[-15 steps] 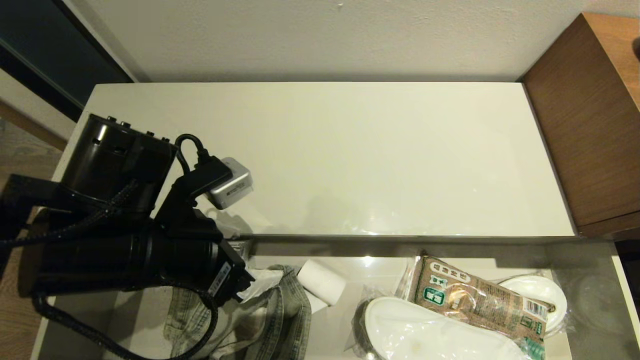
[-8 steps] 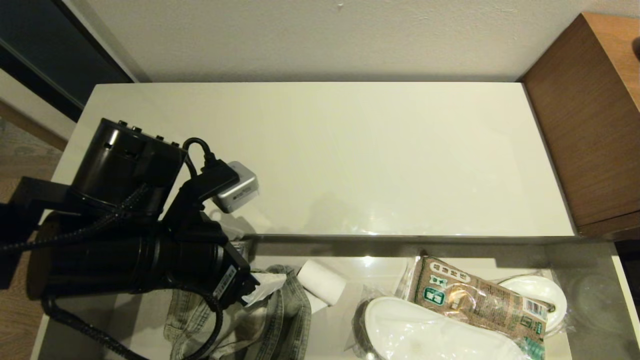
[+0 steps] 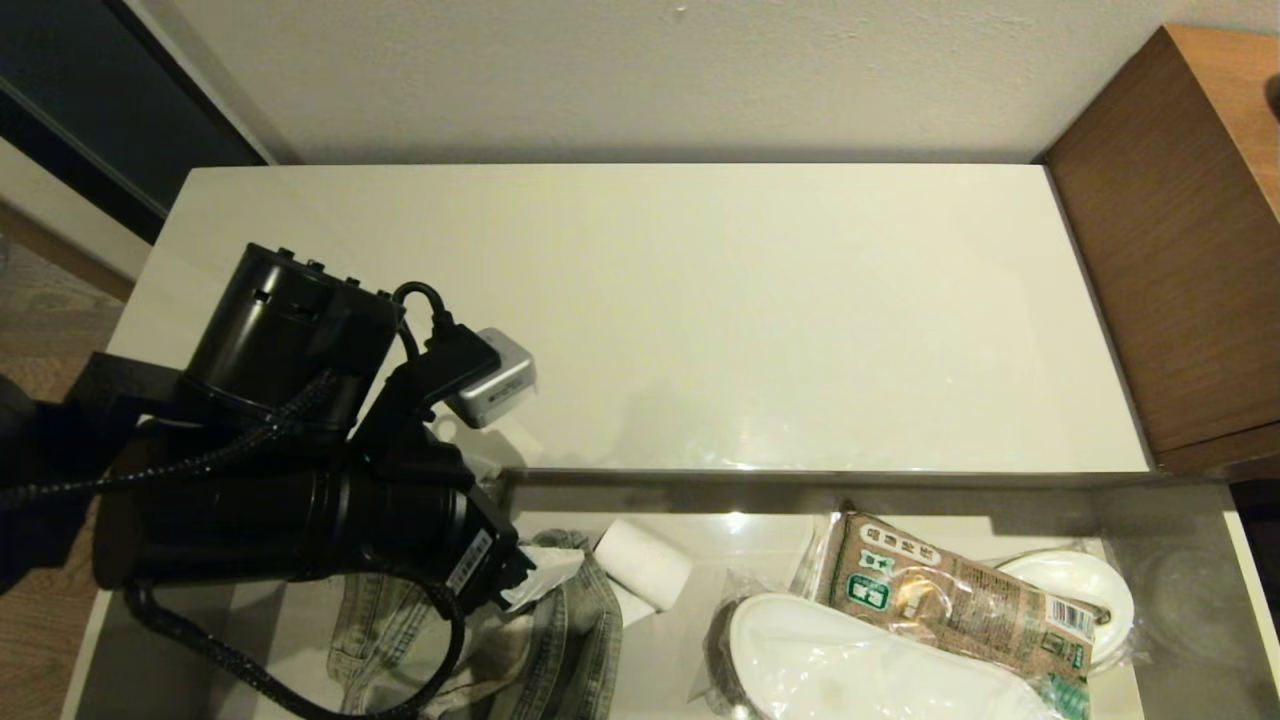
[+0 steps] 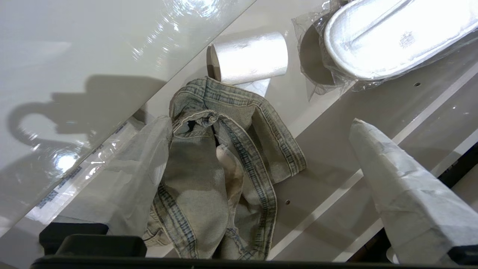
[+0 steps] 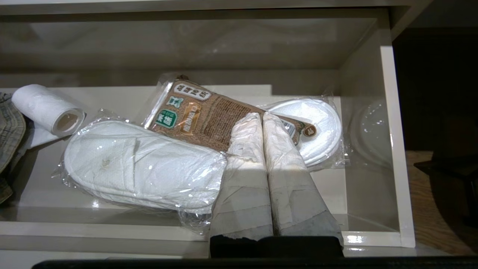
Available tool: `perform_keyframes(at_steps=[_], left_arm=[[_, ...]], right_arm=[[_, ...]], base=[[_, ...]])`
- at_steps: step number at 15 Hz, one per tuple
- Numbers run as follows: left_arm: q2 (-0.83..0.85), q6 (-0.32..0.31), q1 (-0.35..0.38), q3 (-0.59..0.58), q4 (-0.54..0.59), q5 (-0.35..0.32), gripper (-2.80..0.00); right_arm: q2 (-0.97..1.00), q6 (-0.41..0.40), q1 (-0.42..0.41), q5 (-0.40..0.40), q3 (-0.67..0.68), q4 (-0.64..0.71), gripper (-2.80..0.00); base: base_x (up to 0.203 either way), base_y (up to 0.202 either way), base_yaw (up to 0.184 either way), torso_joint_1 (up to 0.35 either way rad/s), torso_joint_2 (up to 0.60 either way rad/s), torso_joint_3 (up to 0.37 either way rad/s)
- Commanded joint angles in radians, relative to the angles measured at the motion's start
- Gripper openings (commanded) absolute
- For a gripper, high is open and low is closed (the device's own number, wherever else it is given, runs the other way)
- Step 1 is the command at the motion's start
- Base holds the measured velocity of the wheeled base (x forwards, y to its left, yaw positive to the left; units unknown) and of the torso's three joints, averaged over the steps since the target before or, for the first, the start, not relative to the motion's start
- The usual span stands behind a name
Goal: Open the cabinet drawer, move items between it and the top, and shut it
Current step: Take out the disposable slippers from the drawer
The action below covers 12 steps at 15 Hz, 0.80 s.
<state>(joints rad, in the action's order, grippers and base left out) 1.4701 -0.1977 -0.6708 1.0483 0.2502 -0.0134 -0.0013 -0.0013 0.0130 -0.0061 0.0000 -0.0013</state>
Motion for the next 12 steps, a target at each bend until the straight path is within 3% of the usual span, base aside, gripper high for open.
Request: perform_keyframes(at_steps=[1,3,6,10,12], left_arm=[[0.018,-0.001,-0.019,-0.008,0.003,-0.002,0.00],[0.029,-0.002,-0.064,-0.031,0.006,0.000,0.00],[0.029,-0.002,-0.064,-0.031,0.006,0.000,0.00],[-0.086,-0.102,-0.093,-0.231,0.017,0.033,0.00],[-0.090,-0.132,-0.098,-0.257,0.032,0.032,0.00]], right_arm=[[-0.022,0.000,0.001,0.000,0.002,0.000,-2.80],[-0.022,0.000,0.001,0.000,0.002,0.000,-2.80],[-0.022,0.000,0.001,0.000,0.002,0.000,-2.80],[-0.022,-0.002,0.001,0.000,0.002,0.000,-2.80],[-0.022,-0.006,0.001,0.000,0.002,0.000,-2.80]], base=[[0.000,0.000,0.000,0.000,0.00,0.000],[0.000,0.000,0.000,0.000,0.00,0.000],[0.000,0.000,0.000,0.000,0.00,0.000],[0.000,0.000,0.000,0.000,0.00,0.000],[0.000,0.000,0.000,0.000,0.00,0.000]])
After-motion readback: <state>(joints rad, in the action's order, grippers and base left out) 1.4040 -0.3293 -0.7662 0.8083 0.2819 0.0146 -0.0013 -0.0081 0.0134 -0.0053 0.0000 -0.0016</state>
